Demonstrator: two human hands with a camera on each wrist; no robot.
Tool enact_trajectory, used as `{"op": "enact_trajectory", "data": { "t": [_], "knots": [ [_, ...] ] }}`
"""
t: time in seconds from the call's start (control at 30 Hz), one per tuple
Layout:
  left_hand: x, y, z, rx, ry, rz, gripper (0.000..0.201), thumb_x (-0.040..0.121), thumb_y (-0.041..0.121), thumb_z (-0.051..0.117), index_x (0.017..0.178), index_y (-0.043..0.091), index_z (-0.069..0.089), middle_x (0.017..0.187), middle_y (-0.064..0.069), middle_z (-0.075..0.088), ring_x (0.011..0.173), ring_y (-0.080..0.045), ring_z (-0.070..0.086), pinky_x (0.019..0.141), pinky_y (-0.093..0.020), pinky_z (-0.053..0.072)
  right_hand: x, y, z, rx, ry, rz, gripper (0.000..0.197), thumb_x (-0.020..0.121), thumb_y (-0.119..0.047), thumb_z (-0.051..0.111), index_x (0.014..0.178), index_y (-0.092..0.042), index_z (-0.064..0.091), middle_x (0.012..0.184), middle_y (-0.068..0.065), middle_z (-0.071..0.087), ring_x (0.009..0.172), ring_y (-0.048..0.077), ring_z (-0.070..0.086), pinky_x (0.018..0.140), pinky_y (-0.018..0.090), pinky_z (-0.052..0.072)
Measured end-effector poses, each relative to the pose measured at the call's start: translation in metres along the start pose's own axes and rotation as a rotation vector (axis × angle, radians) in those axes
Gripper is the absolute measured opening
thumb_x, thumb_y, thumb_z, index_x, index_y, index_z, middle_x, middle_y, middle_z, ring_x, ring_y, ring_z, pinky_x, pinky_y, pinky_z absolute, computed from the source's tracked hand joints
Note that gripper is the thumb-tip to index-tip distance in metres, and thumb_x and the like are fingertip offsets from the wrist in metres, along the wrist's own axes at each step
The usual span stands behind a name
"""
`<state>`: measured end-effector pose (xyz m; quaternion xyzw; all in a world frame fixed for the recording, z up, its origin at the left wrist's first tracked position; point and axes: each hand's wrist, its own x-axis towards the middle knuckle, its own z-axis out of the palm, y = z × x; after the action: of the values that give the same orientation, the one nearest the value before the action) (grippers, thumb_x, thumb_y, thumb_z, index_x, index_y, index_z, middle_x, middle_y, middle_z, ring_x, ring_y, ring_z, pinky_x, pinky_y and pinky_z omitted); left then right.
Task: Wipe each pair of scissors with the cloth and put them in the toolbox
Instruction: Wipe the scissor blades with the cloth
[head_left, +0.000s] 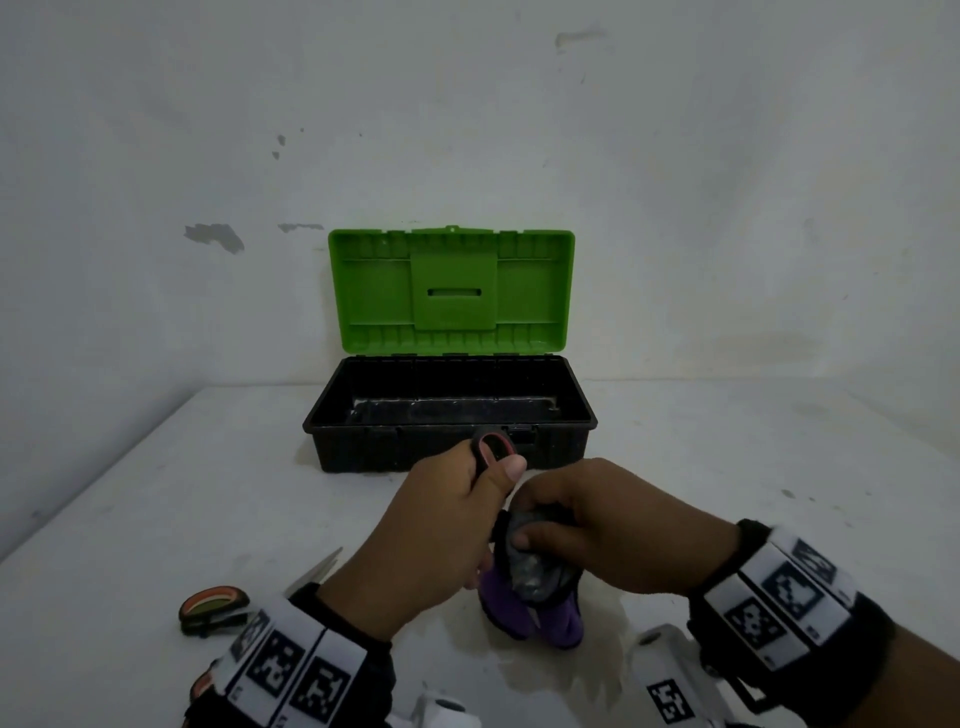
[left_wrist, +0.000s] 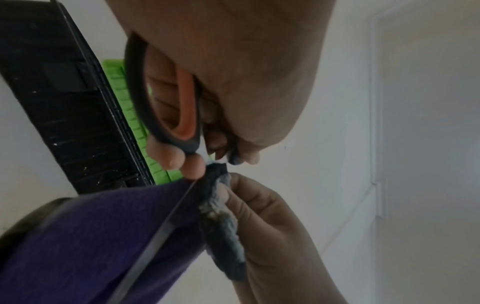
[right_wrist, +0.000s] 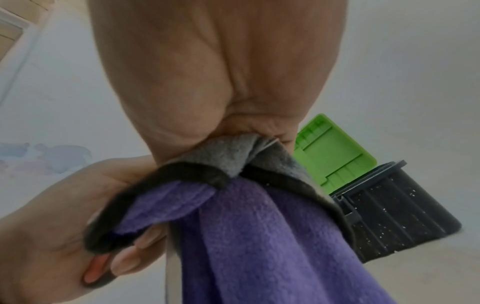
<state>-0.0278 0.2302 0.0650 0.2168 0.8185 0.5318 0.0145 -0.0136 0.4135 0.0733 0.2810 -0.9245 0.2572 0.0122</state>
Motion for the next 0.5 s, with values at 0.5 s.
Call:
{"op": "enact_trajectory", "data": {
  "t": [0.5],
  "knots": [
    [-0.002, 0.002, -0.009, -0.118, -0.042, -0.042, 0.025, 0.097, 0.041, 0.047, 0.082, 0.022, 0.054, 0.047, 0.004, 0.054, 0.040, -0.015, 0.055, 0.040, -0.025, 0.044, -0.018, 0.010, -0.022, 0.001, -0.039, 0.016, 0.018, 0.097, -0.025, 0.061, 0.086, -0.038, 0.066, 0.077, -0.022, 0.066, 0.076, -0.001, 0.064, 0.066, 0.010, 0.043]
  ]
}}
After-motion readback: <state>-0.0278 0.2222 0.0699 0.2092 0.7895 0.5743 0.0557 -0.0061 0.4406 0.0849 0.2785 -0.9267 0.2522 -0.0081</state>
